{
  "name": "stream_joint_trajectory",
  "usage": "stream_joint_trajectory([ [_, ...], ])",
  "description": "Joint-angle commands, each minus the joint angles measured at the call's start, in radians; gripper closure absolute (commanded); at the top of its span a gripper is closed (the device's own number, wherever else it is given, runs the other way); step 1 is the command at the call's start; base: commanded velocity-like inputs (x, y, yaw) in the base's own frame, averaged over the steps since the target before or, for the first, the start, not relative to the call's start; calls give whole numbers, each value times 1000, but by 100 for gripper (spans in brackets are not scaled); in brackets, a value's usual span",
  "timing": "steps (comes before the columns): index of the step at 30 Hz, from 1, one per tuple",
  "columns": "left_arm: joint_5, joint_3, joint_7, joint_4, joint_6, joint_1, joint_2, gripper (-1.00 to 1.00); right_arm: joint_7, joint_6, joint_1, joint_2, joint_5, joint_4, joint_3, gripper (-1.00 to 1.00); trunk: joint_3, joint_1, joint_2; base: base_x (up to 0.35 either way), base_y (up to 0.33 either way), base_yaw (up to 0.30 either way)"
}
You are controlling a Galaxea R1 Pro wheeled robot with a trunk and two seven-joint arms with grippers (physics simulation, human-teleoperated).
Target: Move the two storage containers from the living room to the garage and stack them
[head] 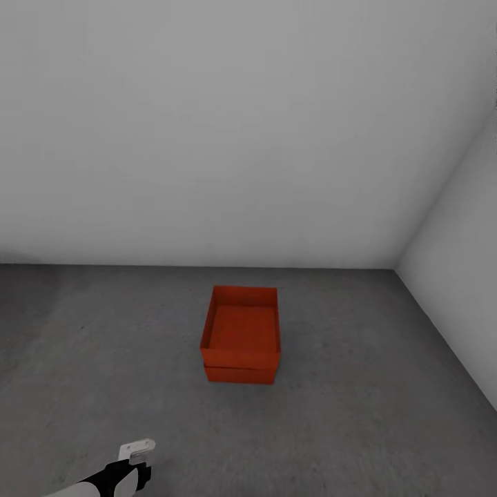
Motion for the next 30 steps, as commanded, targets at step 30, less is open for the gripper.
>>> stream_joint_trajectory([
  [30,7,-9,2,0,4,-1,0,-100,-2,-5,-1,-1,-10,3,8,-100,47,0,-1,0,0,0],
])
